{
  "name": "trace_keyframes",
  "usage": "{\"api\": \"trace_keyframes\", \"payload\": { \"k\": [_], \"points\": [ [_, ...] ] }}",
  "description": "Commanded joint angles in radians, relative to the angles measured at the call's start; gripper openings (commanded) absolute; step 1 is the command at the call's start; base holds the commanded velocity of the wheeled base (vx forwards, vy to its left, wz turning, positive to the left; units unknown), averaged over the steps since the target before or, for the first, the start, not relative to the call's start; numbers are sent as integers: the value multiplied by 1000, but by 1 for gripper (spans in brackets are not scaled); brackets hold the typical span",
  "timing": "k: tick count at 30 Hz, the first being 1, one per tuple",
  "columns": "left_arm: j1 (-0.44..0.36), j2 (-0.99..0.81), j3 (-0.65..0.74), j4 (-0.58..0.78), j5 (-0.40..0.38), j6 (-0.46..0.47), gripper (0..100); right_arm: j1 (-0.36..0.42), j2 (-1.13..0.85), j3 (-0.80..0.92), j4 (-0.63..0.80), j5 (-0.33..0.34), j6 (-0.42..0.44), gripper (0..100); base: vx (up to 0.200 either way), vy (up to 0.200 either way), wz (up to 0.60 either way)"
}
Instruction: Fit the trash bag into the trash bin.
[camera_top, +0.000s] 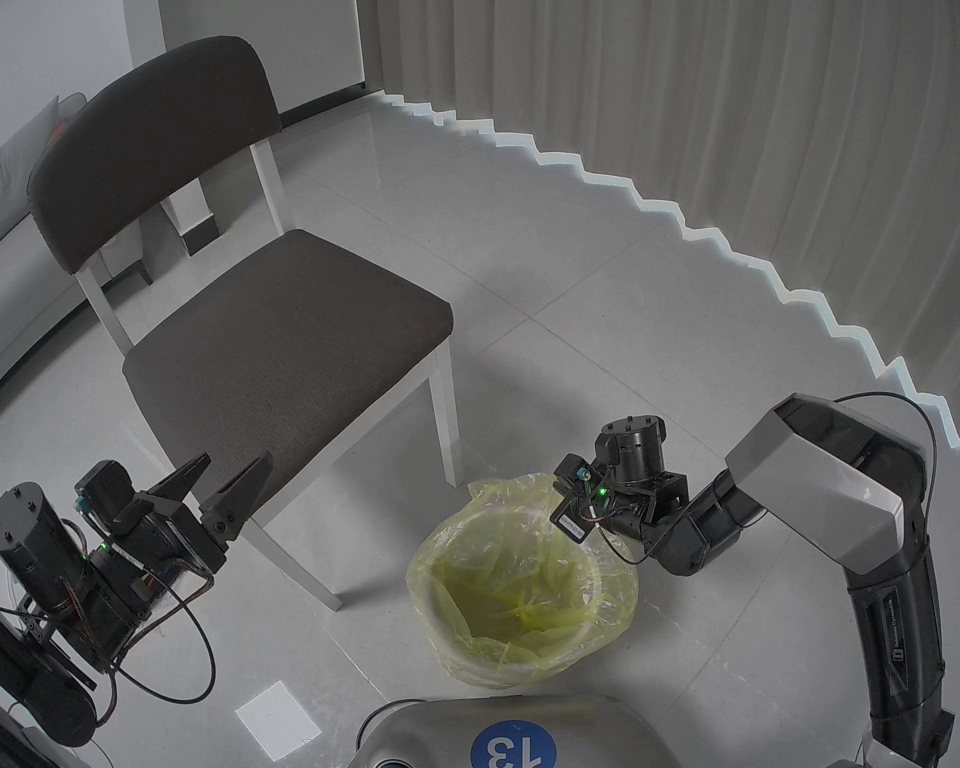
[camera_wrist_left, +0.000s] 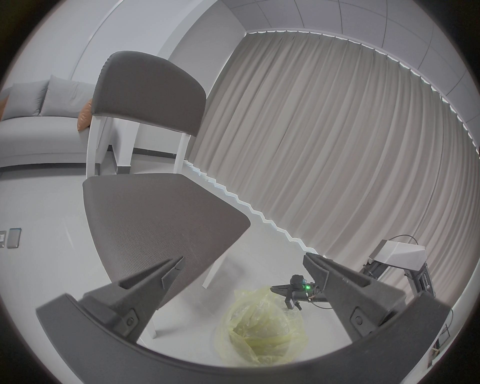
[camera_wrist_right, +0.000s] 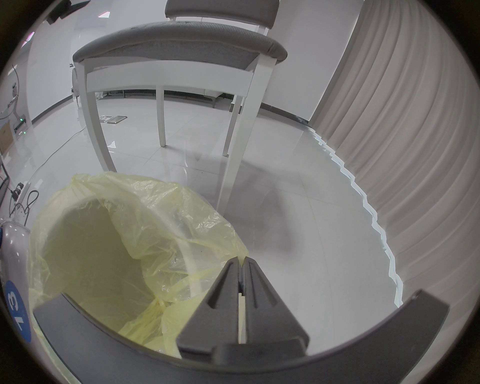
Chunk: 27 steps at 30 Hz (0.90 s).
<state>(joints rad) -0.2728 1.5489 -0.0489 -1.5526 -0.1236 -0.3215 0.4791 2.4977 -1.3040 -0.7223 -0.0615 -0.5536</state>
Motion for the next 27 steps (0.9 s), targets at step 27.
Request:
{"api": "trace_keyframes", "payload": {
  "k": [27],
  "points": [
    [-121,45,14,-12,27,-22,100,21,78,-27,-2,0,1,0,0,0,0]
  ]
}}
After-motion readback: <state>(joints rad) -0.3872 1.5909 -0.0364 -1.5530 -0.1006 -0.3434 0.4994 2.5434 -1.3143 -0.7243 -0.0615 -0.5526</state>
